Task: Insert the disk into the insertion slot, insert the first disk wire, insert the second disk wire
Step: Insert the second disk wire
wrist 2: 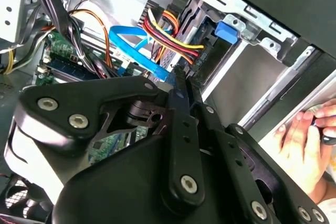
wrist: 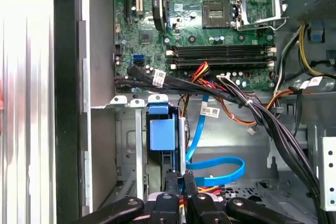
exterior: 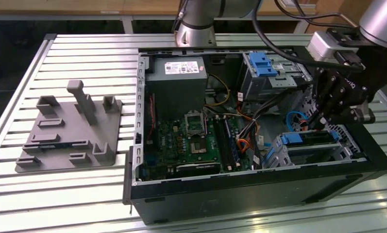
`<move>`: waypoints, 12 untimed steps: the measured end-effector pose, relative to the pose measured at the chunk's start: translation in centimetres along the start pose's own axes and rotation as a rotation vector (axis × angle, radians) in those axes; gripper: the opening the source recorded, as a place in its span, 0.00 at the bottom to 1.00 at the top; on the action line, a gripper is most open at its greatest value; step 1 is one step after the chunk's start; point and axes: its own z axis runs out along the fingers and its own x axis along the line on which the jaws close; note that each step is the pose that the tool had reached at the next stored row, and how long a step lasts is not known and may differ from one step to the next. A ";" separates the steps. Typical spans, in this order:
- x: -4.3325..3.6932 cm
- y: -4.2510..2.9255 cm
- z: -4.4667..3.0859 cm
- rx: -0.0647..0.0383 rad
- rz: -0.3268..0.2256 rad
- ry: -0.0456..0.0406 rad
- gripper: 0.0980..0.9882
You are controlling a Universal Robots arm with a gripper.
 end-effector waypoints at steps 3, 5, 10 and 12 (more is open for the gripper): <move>0.10 -0.07 0.11 0.000 0.014 -0.0004 0.07; 0.10 -0.09 0.14 -0.001 0.017 -0.0005 0.07; 0.11 -0.16 0.19 -0.001 0.016 -0.0005 0.07; 0.12 -0.18 0.23 -0.001 0.015 -0.0004 0.07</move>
